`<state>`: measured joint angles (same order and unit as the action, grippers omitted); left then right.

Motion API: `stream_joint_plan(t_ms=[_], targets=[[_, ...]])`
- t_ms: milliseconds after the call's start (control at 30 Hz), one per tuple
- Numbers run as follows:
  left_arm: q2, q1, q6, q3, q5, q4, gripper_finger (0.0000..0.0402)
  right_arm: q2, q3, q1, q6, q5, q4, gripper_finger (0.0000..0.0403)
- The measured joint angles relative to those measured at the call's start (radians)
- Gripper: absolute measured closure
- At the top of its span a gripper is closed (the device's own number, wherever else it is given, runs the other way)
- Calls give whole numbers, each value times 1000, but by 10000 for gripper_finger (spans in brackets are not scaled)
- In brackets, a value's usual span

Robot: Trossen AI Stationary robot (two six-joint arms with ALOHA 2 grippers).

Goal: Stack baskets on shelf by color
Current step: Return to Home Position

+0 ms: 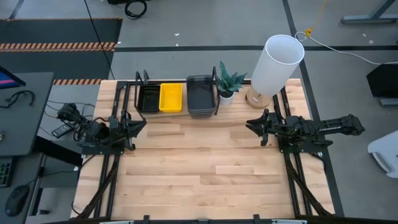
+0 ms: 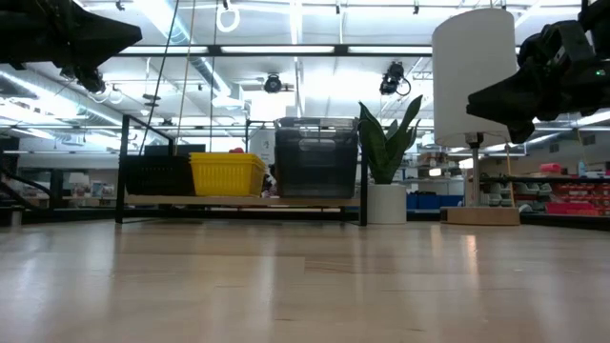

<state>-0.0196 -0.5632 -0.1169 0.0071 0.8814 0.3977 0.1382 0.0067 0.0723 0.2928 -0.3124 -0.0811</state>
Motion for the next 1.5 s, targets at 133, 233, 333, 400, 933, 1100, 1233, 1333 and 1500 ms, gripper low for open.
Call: stream_joint_plan(t_ms=[133,233,333,400,933,1100,1233,1333,1500], targets=[[0,0,0,0,0,0,375,0,0,0,0,0,0,294],[0,0,0,0,0,0,376,0,0,0,0,0,0,294],[0,0,0,0,0,0,372,0,0,0,0,0,0,294],[0,0,0,0,0,0,369,0,0,0,0,0,0,294],[0,0,0,0,0,0,379,0,0,0,0,0,0,294],[0,0,0,0,0,0,374,0,0,0,0,0,0,294],[0,0,0,0,0,0,368,0,0,0,0,0,0,294],[0,0,0,0,0,0,366,0,0,0,0,0,0,294],[0,0,0,0,0,0,369,0,0,0,0,0,0,294]])
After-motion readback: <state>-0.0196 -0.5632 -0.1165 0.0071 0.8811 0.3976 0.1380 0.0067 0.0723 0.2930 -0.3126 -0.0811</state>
